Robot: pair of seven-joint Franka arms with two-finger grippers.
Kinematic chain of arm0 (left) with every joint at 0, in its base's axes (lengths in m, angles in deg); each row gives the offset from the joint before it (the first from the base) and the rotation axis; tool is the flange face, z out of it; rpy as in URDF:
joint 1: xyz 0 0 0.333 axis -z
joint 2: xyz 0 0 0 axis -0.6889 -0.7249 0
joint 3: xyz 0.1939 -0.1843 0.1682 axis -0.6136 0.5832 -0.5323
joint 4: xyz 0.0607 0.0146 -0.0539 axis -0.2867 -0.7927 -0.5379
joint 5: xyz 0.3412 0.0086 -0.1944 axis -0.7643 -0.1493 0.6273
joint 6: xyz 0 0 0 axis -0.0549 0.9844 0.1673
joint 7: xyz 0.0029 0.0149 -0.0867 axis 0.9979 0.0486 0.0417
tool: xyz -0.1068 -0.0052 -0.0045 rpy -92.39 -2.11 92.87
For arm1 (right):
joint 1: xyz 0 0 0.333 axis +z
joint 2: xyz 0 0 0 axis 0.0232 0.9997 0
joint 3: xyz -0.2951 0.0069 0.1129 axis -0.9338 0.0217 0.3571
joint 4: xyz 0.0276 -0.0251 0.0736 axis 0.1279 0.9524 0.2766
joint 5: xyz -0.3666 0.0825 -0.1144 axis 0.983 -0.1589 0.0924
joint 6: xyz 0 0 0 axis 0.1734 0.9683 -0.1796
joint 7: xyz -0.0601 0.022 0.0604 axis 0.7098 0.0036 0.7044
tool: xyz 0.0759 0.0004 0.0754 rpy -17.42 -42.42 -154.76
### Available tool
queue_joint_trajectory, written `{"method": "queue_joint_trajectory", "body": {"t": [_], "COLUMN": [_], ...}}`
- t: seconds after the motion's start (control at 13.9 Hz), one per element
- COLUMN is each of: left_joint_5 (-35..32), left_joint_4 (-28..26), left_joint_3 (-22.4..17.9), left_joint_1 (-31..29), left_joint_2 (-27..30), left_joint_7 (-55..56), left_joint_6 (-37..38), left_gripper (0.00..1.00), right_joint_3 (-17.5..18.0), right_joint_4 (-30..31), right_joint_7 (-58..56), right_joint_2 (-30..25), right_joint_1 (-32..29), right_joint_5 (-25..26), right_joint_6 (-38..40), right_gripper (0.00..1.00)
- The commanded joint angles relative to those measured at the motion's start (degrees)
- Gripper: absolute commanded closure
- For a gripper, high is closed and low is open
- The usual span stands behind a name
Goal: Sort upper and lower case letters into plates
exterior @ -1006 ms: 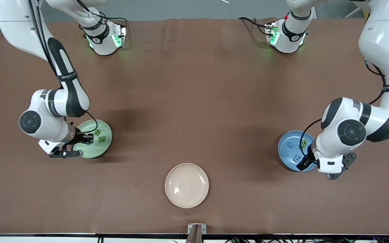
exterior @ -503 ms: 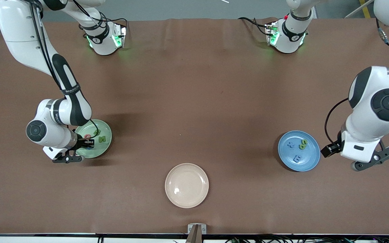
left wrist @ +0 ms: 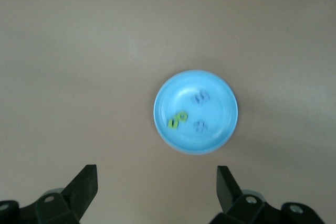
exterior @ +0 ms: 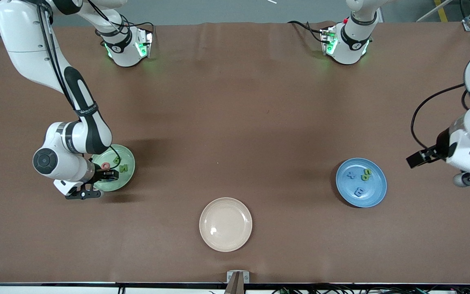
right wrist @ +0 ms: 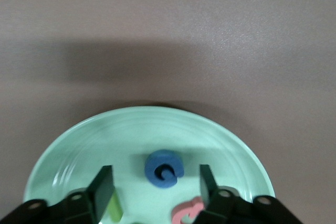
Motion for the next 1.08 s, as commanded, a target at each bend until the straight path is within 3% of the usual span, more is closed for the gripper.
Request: {"method": "queue_joint_trajectory", "body": {"t": [0.0, 0.14, 0.29, 0.65, 1.01], "left_joint_5": [6.4, 10.4, 11.6, 11.8, 11.9], "left_joint_4": [-0.7, -1.0, -2.4, -7.8, -11.6], "left_joint_3": [-10.2, -18.7, -23.4, -23.6, -23.6], "left_joint_1": [7.0, 12.8, 16.0, 16.3, 14.8], "left_joint_2": [5.9, 8.7, 11.6, 19.8, 23.5], "left_joint_7": [-4.8, -9.8, -10.5, -14.4, -15.2], "left_joint_6": [3.6, 7.7, 9.7, 12.0, 11.8], "left_gripper": [0.0, 0.0, 0.0, 0.0, 0.0], "right_joint_3": [0.4, 0.2, 0.0, -0.8, -2.4], "right_joint_4": [-5.6, -10.8, -16.3, -28.2, -34.1], "right_joint_7": [-0.1, -0.1, -0.1, -0.1, 0.0], "right_joint_2": [-2.8, -3.8, -4.7, -6.2, -6.2], "right_joint_1": [-0.5, -0.9, -0.9, -1.1, -2.9], "right_joint_5": [0.3, 0.6, 1.3, 4.5, 3.8], "right_joint_6": [11.0, 17.9, 24.9, 39.5, 43.1], "right_gripper": [0.0, 0.0, 0.0, 0.0, 0.0]}}
